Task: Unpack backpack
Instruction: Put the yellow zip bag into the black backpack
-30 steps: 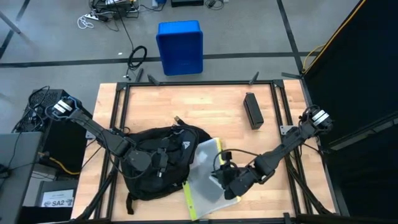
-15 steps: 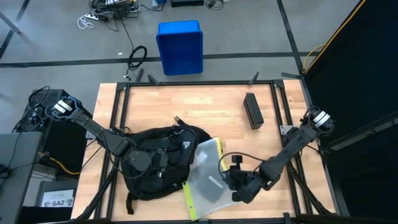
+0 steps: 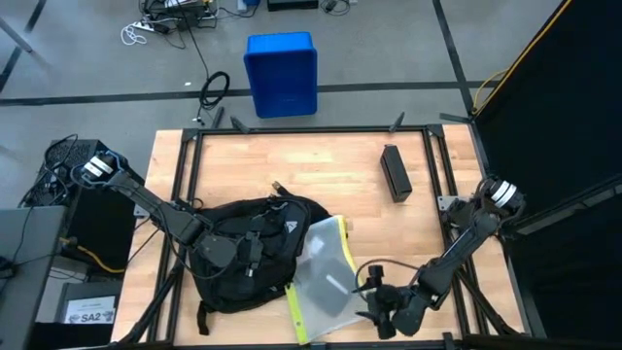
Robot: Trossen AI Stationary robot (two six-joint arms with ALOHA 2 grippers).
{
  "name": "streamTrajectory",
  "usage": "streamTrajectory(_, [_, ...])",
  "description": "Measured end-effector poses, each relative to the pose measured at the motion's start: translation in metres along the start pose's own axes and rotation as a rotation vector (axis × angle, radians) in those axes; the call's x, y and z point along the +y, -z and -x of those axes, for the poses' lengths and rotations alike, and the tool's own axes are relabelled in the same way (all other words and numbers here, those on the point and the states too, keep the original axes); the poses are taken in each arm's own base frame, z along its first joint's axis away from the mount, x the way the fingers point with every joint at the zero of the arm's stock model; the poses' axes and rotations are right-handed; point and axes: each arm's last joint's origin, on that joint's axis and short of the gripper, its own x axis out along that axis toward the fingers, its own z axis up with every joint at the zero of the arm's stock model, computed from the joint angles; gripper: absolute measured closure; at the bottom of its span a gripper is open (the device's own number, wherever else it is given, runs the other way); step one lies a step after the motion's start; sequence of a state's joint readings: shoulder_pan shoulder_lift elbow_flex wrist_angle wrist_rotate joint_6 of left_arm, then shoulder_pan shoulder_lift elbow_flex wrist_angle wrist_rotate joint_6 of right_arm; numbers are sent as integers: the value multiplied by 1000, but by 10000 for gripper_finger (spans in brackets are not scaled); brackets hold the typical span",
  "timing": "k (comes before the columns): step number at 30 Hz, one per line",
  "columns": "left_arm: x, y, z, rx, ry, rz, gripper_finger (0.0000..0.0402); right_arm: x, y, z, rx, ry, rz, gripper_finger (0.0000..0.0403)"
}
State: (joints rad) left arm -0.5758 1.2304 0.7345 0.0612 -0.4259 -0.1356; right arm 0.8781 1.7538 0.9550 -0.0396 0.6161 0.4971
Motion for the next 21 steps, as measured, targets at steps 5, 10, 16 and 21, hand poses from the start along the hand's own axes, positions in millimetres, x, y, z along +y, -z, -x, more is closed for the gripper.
streamTrajectory(5, [0, 0, 0, 1, 0, 0, 402, 8, 23, -28, 63, 31, 65, 120])
streamTrajectory(10, [0, 0, 0, 1, 0, 0, 402, 15, 33, -47, 64, 107, 161, 100])
streamTrajectory(16, [0, 0, 0, 2, -1, -1, 402, 5, 30, -54, 50, 311, 282, 105])
streamTrajectory(21, [0, 0, 0, 3, -4, -1, 402, -10, 16, -54, 26, 450, 322, 130])
